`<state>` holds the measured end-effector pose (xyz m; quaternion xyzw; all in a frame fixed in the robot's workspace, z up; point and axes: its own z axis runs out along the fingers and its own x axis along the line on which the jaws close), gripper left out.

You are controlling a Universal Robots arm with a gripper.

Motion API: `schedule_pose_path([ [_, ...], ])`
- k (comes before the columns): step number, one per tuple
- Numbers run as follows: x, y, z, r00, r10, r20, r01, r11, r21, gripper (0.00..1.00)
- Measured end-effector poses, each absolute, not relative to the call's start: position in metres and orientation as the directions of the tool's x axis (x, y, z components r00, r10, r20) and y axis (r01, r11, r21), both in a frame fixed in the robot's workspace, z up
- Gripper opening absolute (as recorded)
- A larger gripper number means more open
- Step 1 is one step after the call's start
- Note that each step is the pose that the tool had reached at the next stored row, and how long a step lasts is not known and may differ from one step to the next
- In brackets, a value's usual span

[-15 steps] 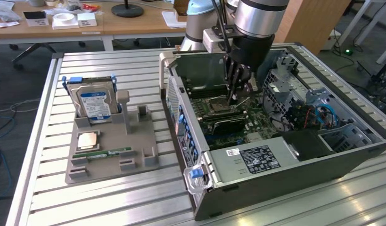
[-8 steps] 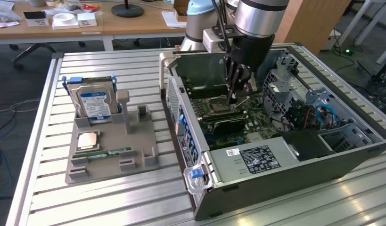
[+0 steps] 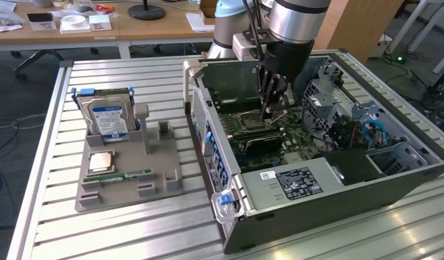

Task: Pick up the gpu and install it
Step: 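Press down on the gpu until it lock into place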

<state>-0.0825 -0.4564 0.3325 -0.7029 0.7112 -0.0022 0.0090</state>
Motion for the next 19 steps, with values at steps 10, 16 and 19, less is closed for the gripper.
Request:
schedule_pose_path([
  [10, -0.083, -0.455, 0.315, -0.012, -1.000, -0.010, -1.000, 0.012, -0.015, 0.11],
  [16, -0.083, -0.455, 0.306, -0.012, -1.000, -0.010, -1.000, 0.012, -0.015, 0.11],
  [19, -0.083, -0.455, 0.306, -0.012, -1.000, -0.009, -1.000, 0.012, -0.015, 0.11],
])
